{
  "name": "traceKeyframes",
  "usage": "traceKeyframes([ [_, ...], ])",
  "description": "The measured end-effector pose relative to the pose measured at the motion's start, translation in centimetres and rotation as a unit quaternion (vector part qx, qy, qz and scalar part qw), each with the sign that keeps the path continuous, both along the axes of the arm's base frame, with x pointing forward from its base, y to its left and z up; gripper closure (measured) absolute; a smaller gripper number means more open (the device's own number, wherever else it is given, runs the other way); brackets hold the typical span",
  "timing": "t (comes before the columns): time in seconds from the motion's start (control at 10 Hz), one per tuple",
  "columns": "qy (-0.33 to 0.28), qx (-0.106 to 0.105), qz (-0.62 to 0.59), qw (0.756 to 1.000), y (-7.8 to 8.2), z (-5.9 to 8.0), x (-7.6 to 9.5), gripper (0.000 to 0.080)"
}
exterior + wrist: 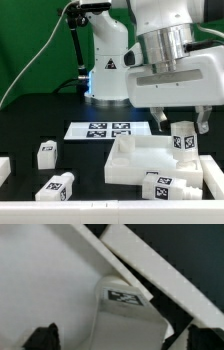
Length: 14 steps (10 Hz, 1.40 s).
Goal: Assemble one leg
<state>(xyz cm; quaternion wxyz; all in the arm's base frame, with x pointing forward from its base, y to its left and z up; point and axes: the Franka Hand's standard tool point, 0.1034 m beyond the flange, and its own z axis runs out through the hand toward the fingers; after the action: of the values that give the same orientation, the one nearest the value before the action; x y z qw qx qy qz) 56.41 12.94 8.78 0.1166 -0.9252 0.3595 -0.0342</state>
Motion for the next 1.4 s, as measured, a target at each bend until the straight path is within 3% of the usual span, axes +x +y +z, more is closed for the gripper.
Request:
traceKeyframes([
  [0.5, -0.044, -0.037, 0.264, 0.963, 0.1, 0.36, 0.45, 0.015],
  [1.0, -0.064, -0.081, 0.416, 0.903, 0.46, 0.16, 0.29, 0.015],
  [1.3, -0.066, -0.083, 0.433, 0.895, 0.4, 0.0, 0.21, 0.015],
  [1.4, -0.066, -0.083, 0.432, 0.896, 0.29, -0.01, 0.23, 0.0277],
])
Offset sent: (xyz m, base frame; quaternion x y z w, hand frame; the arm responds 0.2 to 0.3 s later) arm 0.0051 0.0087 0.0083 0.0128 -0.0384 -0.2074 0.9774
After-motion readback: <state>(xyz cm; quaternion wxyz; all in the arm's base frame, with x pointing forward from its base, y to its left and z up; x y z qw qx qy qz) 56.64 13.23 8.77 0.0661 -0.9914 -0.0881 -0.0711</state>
